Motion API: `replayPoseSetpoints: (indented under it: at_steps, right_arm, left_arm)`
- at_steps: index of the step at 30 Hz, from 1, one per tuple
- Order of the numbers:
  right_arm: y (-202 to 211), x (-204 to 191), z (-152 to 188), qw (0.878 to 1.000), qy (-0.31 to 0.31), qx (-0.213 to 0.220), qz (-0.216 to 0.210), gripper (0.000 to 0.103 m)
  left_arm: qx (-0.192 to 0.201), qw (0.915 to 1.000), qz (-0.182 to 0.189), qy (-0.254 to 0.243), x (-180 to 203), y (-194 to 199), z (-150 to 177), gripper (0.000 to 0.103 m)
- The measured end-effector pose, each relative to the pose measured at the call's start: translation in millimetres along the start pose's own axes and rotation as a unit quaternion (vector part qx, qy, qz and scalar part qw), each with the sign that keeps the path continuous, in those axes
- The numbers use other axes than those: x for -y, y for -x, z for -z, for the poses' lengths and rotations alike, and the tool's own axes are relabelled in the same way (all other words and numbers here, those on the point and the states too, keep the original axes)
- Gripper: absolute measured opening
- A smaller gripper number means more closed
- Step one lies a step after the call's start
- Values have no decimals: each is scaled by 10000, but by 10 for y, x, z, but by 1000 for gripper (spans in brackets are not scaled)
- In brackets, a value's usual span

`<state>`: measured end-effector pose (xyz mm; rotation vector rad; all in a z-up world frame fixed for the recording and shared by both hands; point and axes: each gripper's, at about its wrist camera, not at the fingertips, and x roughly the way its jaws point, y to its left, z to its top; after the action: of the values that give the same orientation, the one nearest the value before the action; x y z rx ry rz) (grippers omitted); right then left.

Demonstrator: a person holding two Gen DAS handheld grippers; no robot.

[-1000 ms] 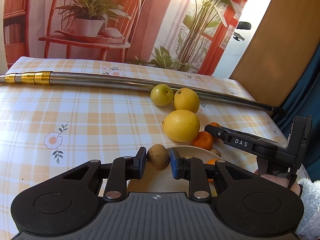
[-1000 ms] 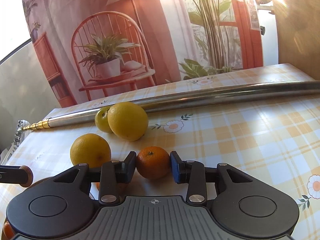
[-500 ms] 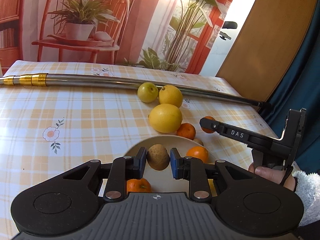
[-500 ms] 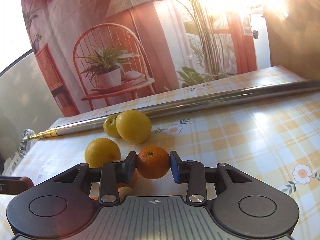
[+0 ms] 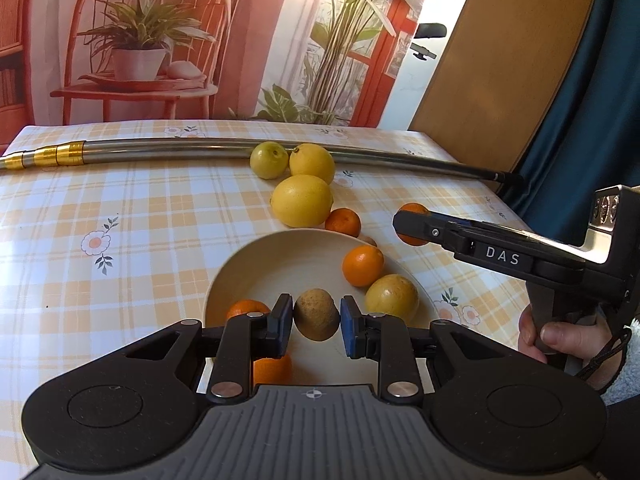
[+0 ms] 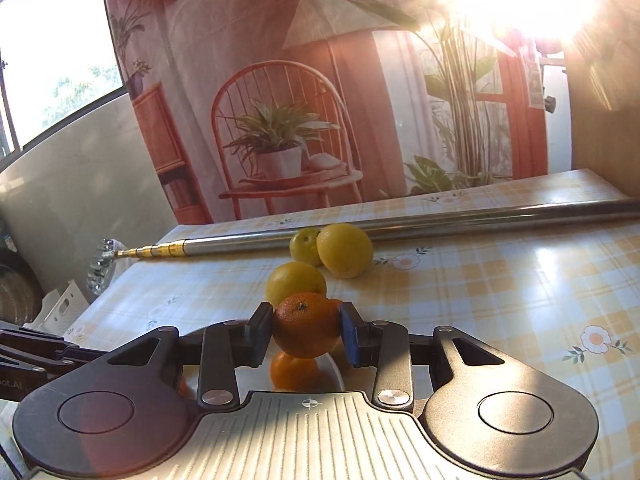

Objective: Organize fruits
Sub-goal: 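Carry the kiwi and the tangerine in both tools over the white plate, then open the left tool to drop the kiwi in the plate while the right tool releases its tangerine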

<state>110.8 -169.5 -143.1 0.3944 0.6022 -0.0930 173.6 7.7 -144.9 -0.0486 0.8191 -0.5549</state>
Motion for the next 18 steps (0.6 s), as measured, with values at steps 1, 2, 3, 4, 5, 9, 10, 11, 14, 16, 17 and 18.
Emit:
replayPoseSetpoints:
  at_steps: [1, 2, 3, 4, 5, 9, 10, 11, 14, 16, 17, 18]
  right_arm:
    - [42, -8, 12, 10000, 5, -11, -17, 33]
    - [89, -18, 29, 10000, 16, -24, -33, 33]
    - [129, -33, 47, 10000, 38, -41, -45, 33]
    - [171, -51, 66, 9999, 71, -61, -54, 33]
    - [207, -68, 83, 9999, 105, -80, -63, 33]
    - [327, -130, 151, 9995, 251, -142, -89, 33]
    - [348, -142, 163, 9995, 265, -165, -83, 33]
    - [366, -149, 174, 9994, 267, -186, -78, 33]
    - [421, -178, 212, 9993, 242, -269, -64, 33]
    - [433, -191, 236, 9991, 258, -344, -65, 33]
    - [433, -203, 245, 9989, 274, -388, -64, 33]
    - [435, -215, 262, 9986, 290, -448, -55, 33]
  left_arm:
    - [-31, 10000, -5, -21, 12, -3, 15, 27]
    - [-57, 10000, -9, -44, 26, -4, 29, 27]
    - [-80, 9999, -2, -76, 42, -1, 44, 27]
    - [-106, 9999, 11, -114, 59, 2, 57, 27]
    - [-125, 9998, 21, -155, 77, 7, 68, 27]
    - [-165, 9995, 59, -278, 138, 43, 116, 27]
    - [-171, 9994, 69, -285, 147, 50, 126, 27]
    - [-180, 9994, 77, -285, 149, 58, 136, 27]
    - [-228, 9993, 69, -278, 158, 76, 174, 27]
    - [-272, 9992, 42, -276, 162, 84, 206, 27]
    - [-299, 9992, 20, -272, 165, 88, 223, 27]
    - [-330, 9991, -2, -264, 164, 87, 237, 27]
